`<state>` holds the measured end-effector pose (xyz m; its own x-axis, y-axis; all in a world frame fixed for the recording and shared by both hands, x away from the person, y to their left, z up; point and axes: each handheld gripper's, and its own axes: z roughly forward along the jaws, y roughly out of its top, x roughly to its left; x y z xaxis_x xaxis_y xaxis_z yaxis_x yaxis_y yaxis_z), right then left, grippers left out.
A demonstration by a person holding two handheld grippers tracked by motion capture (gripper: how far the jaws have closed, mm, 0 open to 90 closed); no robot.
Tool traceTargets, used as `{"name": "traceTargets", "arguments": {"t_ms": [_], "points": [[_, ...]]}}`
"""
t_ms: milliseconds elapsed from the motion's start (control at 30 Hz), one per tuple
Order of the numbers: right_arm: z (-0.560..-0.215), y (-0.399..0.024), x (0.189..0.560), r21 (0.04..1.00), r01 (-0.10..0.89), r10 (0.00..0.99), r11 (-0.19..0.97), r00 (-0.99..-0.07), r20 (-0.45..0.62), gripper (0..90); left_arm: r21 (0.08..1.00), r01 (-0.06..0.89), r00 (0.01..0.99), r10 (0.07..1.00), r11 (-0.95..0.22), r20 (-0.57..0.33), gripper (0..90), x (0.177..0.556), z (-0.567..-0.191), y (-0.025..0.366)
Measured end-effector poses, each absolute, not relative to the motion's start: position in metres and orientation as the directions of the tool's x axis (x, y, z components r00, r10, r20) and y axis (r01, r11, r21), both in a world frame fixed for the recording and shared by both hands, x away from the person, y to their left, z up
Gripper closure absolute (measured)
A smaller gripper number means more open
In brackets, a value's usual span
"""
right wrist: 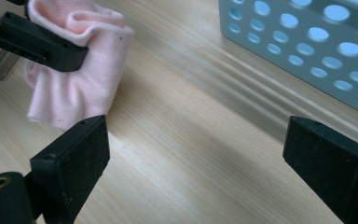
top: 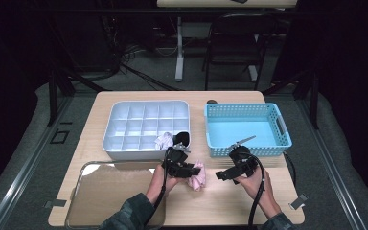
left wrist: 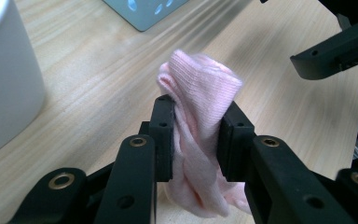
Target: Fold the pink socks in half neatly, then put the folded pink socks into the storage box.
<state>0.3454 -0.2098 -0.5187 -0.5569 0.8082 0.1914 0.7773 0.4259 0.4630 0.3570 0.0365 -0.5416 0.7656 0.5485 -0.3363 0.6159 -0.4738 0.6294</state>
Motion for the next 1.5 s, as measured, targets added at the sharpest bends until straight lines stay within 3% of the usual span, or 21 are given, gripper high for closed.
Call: {"name": "traceTargets", "arguments": {"t_ms": [1500], "points": [[-0.518,-0.221,0.349,0.443,0.788,0.828,0.428,-0.538,0.156,7.2,0.688,0.538,0.789,0.578,-0.488,-0.207,71.5,0.339,-0.519,0.066]]}}
